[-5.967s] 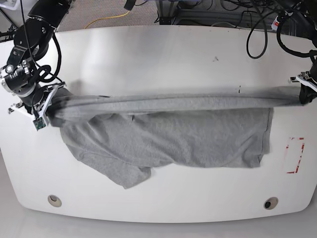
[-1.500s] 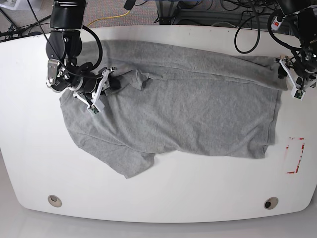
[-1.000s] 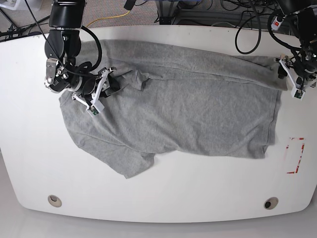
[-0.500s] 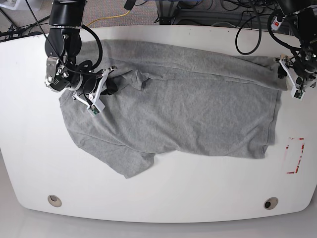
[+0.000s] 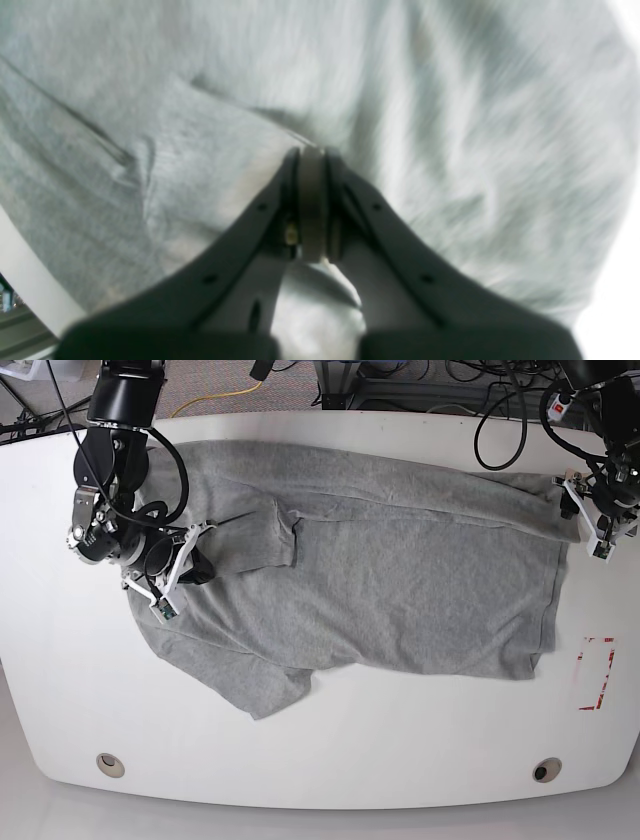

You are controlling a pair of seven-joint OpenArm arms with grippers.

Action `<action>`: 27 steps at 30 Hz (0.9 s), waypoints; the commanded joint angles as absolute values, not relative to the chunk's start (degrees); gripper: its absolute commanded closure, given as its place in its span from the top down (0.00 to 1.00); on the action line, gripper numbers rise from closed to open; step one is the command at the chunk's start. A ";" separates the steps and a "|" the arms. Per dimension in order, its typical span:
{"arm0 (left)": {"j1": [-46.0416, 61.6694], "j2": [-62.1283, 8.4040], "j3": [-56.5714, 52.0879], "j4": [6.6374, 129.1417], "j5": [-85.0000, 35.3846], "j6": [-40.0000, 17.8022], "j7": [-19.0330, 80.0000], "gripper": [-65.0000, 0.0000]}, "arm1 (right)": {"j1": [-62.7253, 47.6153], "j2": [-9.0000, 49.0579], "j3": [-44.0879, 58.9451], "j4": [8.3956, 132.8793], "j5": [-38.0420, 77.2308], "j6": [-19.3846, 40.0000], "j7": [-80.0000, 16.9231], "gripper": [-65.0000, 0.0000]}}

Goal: Fold the T-shirt properly
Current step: 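Pull the pinched fabric with the right gripper toward the shirt's edge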

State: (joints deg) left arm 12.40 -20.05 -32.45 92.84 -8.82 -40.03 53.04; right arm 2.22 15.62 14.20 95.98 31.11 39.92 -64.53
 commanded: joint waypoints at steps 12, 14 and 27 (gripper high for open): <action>13.05 -21.32 -32.92 94.02 -8.92 -40.00 52.26 0.60 | 9.89 16.66 12.70 89.80 31.96 40.00 -61.67 0.00; 13.14 -21.32 -32.92 94.02 -8.92 -40.00 52.26 0.60 | 10.42 16.66 12.62 89.19 31.96 40.00 -61.23 0.00; 13.14 -21.32 -33.01 94.02 -9.01 -40.00 52.26 0.60 | 16.48 16.40 9.01 81.01 31.96 40.00 -60.79 0.07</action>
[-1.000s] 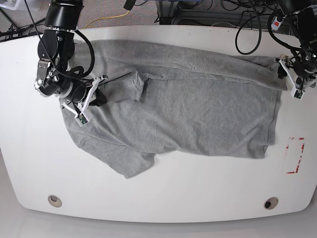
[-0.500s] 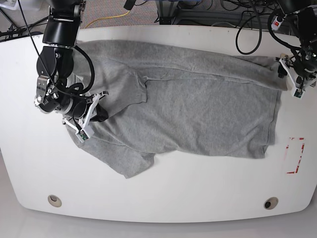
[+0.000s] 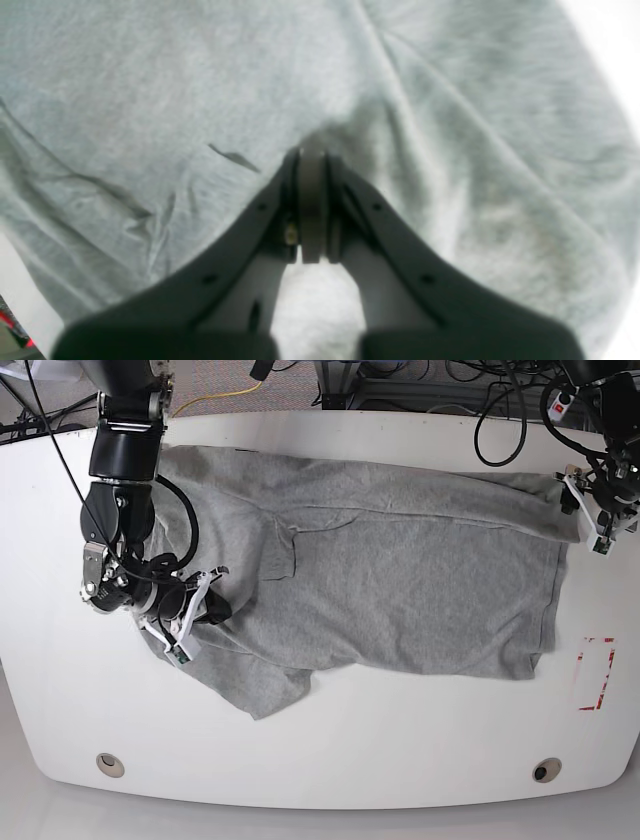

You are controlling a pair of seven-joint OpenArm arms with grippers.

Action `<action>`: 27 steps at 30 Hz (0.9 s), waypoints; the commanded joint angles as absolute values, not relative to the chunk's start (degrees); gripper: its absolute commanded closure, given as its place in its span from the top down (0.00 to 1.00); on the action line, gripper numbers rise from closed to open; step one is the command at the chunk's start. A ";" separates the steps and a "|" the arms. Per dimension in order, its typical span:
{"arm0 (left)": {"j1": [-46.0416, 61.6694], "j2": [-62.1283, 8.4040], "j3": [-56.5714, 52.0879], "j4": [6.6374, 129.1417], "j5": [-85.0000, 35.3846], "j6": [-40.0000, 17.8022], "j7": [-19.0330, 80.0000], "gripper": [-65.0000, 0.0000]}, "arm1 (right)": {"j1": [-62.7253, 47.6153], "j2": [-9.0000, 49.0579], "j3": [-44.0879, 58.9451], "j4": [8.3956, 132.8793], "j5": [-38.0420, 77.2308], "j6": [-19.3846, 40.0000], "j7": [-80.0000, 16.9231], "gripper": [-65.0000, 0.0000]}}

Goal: Fold the T-shirt properly
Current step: 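Pull the pinched fabric with the right gripper toward the shirt's edge, then carry the pinched shirt corner with the right gripper to the shoulder corner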

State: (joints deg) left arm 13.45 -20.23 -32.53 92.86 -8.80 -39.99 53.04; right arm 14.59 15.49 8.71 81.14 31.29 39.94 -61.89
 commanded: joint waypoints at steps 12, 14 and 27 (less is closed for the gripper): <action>13.14 -20.97 -32.84 97.63 -9.36 -40.00 52.26 0.60 | 3.82 21.14 19.74 96.75 31.96 40.00 -61.41 0.85; 13.14 -19.21 -33.01 99.82 -9.27 -40.00 52.26 0.60 | -0.13 21.41 23.34 99.74 31.96 40.00 -62.73 0.83; 16.57 -17.19 -32.40 106.51 -9.01 -40.00 52.18 0.60 | -17.36 15.87 41.54 109.05 31.96 40.00 -69.32 0.81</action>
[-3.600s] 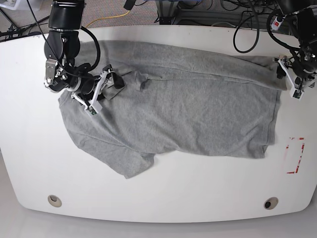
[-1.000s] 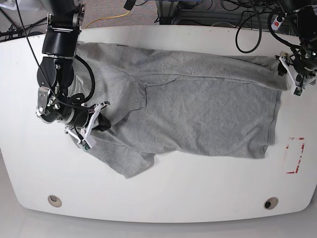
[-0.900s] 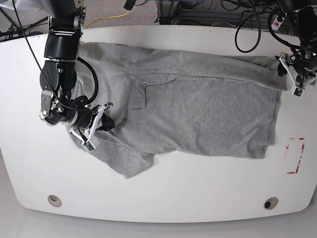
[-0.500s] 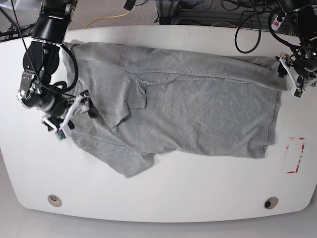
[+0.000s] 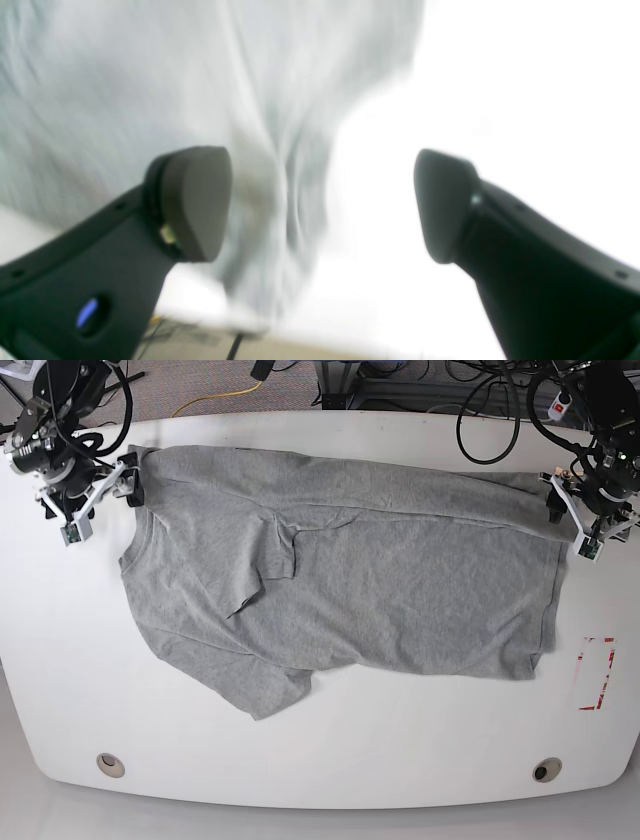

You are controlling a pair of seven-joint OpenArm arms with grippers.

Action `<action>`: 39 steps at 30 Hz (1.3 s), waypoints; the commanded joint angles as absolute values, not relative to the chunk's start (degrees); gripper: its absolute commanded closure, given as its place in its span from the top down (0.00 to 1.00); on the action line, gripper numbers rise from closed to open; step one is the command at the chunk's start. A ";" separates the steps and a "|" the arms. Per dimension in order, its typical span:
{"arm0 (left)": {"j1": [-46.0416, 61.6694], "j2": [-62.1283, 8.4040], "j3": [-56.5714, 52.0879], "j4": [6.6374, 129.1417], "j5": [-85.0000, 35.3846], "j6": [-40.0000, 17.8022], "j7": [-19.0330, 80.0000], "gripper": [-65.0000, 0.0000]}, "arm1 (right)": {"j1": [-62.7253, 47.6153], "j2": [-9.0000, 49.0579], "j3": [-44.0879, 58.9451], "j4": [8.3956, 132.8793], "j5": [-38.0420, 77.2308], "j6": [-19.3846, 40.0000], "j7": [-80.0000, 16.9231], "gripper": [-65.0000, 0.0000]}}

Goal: Fold the T-shirt properly
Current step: 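Carry the pinched shirt corner with the right gripper to the shoulder corner, then hold the shoulder corners with both grippers and pull the shirt taut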

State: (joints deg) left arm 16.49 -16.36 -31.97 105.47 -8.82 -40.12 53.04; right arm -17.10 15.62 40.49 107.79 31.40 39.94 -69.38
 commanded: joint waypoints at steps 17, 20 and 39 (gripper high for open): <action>18.95 -17.45 -35.12 106.42 -9.01 -40.00 52.09 0.60 | -20.97 11.03 41.98 104.57 31.96 40.00 -71.25 0.56; 18.95 -17.36 -35.12 104.75 -9.01 -40.00 52.09 0.60 | -20.35 11.30 41.89 102.02 31.96 40.00 -71.25 0.45; 16.66 -17.27 -36.70 91.65 -9.36 -40.00 52.00 0.60 | -19.30 12.26 38.20 99.21 32.04 40.00 -71.25 0.04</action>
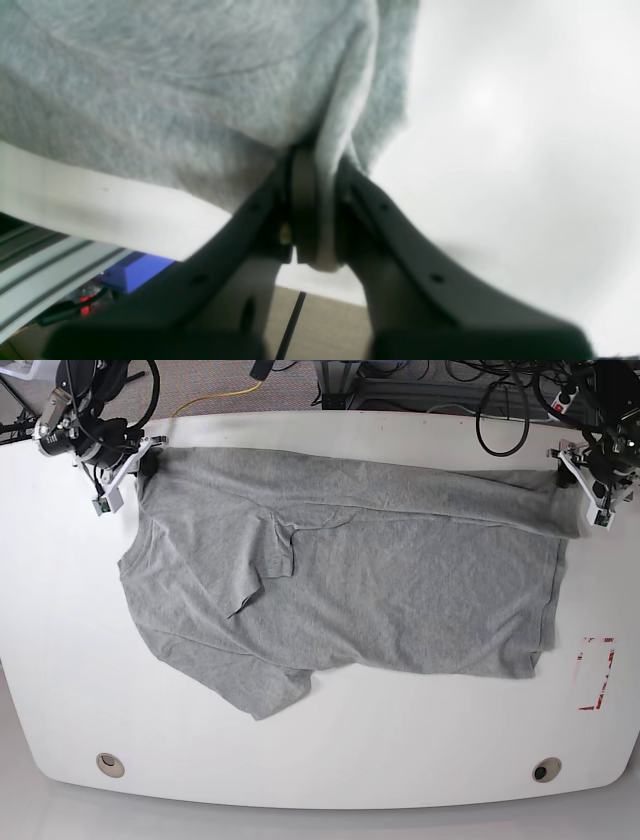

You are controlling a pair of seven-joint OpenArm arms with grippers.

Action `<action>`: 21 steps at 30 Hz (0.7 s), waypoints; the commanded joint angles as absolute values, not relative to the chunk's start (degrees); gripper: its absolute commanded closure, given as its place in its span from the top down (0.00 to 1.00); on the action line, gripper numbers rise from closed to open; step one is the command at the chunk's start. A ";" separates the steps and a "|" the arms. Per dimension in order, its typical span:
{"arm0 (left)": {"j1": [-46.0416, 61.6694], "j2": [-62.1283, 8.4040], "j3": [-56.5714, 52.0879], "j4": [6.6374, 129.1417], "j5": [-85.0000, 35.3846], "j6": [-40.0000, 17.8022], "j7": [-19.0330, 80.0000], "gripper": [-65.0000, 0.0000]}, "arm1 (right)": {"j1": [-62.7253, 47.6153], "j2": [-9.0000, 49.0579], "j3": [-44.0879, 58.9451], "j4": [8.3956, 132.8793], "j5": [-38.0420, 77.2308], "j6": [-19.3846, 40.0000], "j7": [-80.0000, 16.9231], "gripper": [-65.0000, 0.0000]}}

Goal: Fold the T-shirt properly
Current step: 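Hold the shoulder corners with both grippers and pull the shirt taut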

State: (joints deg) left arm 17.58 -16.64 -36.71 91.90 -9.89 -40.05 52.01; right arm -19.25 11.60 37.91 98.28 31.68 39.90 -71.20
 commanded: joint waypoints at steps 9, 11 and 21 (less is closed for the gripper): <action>15.60 -17.36 -33.10 89.36 -9.19 -40.00 52.00 0.36 | -19.21 12.70 38.11 99.30 32.04 40.00 -71.25 0.00; 15.69 -17.27 -32.92 89.63 -9.10 -40.00 52.00 0.17 | -19.21 13.41 38.11 99.30 32.04 40.00 -71.25 0.00; 19.74 -17.63 -33.19 91.38 -9.10 -40.00 52.00 0.00 | -20.35 17.80 37.23 99.30 32.31 40.00 -71.69 0.00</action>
